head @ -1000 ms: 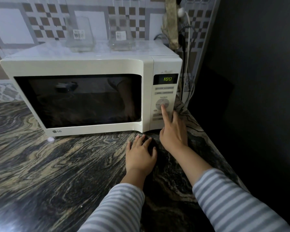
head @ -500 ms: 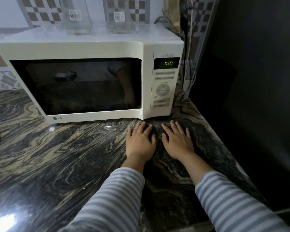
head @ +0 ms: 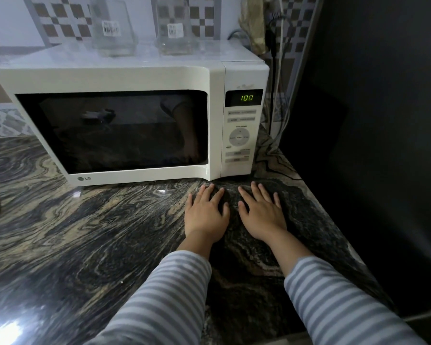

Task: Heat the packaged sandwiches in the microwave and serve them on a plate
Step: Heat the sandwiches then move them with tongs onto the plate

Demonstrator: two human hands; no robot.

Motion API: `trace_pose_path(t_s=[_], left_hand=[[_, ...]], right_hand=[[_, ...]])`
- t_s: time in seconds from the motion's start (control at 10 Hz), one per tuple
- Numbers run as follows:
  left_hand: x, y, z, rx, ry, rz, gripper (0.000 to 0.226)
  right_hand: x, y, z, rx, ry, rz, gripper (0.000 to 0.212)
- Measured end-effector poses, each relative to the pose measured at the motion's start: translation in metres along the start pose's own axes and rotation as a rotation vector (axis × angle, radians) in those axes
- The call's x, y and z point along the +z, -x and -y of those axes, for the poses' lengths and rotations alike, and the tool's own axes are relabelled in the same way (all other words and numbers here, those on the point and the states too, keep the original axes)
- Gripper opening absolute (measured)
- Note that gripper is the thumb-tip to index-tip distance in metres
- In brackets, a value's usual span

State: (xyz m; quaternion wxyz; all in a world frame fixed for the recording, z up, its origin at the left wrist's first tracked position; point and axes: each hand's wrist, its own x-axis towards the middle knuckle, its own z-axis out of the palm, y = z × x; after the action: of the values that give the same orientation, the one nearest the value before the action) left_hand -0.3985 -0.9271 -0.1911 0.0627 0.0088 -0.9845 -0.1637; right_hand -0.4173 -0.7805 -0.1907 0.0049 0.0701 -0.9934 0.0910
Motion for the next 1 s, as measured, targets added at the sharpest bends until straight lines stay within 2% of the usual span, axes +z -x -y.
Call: trace_pose_path(t_s=[0.8,0.9,1.0], left_hand=[[-0.001,-0.001,0.001,0.009,0.002,-0.005,0.054],[-0.001,-0.001,0.000,0.006,0.013,-0.014,0.054],[-0.002,-0.001,0.000,0.006,0.022,-0.021,0.054]], right_hand=[[-0.003,-0.001,0.001,0.015,-0.037,0.003,0.053],[-0.010,-0.005,0.004,0.020,-0.139,-0.038,0.059],[-0.021,-0.012,0.006,-0.016,-0.116,-0.171,0.065]])
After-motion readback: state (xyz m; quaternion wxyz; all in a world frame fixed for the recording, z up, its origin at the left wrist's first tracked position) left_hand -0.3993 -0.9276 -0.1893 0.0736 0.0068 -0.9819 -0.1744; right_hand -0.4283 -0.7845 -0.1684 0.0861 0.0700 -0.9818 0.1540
